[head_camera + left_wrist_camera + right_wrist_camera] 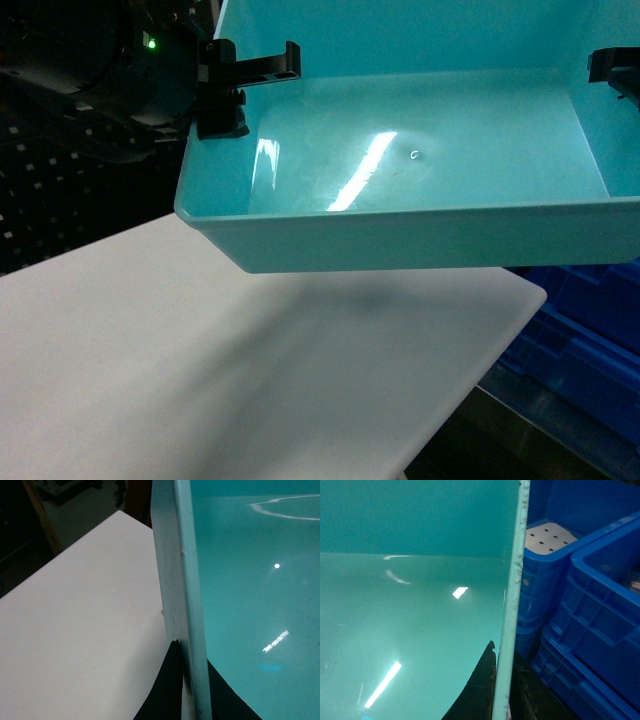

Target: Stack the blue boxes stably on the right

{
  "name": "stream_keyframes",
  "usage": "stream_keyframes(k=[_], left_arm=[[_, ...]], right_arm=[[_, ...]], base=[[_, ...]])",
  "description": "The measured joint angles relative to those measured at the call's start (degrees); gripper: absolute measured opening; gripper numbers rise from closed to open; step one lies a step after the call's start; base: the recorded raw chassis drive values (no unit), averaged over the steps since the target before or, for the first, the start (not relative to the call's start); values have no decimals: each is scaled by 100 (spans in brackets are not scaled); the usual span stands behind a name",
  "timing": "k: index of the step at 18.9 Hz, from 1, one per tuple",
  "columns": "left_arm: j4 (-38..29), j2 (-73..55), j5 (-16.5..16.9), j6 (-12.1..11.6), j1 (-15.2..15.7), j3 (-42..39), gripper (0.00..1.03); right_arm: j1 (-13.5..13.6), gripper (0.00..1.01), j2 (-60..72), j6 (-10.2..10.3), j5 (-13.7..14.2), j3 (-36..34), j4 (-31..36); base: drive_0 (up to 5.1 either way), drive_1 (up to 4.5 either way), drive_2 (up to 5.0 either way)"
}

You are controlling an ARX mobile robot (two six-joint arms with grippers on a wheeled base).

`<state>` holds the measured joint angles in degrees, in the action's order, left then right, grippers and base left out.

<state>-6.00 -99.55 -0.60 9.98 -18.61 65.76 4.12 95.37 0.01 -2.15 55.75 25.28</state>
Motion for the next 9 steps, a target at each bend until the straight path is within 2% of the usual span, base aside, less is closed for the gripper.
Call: stream_keyframes(k=[9], left_arm=[[0, 0, 0, 0, 0, 0, 2]], right_arm=[[0, 7, 0, 0, 0, 0, 2]], base=[[-153, -153, -153]])
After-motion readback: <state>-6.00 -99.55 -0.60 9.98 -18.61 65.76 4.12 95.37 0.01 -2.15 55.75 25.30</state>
